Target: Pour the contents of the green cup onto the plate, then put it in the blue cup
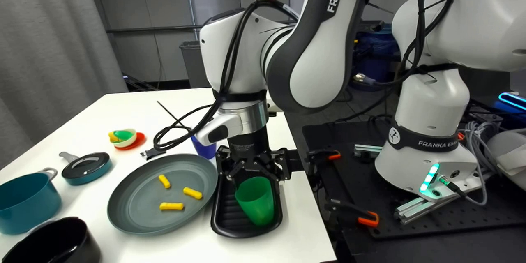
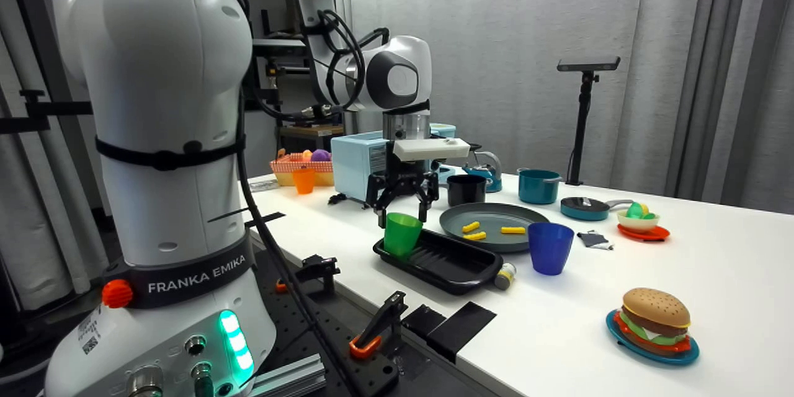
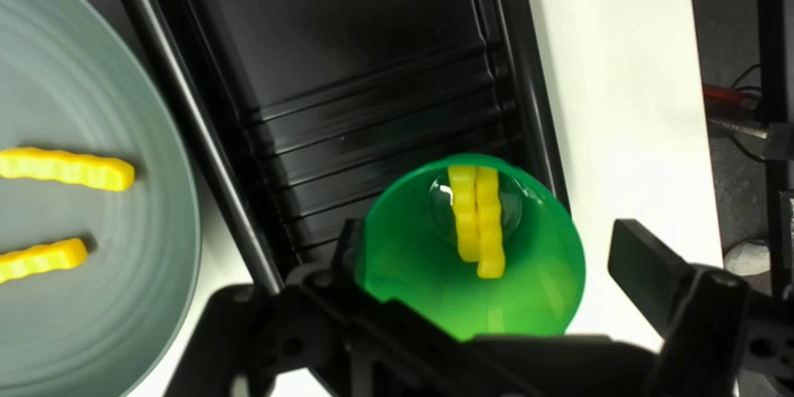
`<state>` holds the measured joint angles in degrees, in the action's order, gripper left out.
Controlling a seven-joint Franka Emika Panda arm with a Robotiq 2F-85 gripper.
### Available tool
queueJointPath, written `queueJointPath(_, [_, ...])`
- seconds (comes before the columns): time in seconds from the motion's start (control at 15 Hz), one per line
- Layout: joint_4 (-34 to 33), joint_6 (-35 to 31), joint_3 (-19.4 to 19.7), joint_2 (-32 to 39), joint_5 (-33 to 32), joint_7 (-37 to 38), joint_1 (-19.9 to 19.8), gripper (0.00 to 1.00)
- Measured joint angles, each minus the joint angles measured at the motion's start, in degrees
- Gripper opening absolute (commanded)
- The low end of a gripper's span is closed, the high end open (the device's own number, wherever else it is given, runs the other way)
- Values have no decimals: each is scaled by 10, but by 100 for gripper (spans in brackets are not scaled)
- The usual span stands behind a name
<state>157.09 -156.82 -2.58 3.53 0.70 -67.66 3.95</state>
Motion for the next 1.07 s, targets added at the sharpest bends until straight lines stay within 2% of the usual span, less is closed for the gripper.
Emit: queueJointPath(1.07, [0, 0, -5, -12, 8, 0, -3, 100])
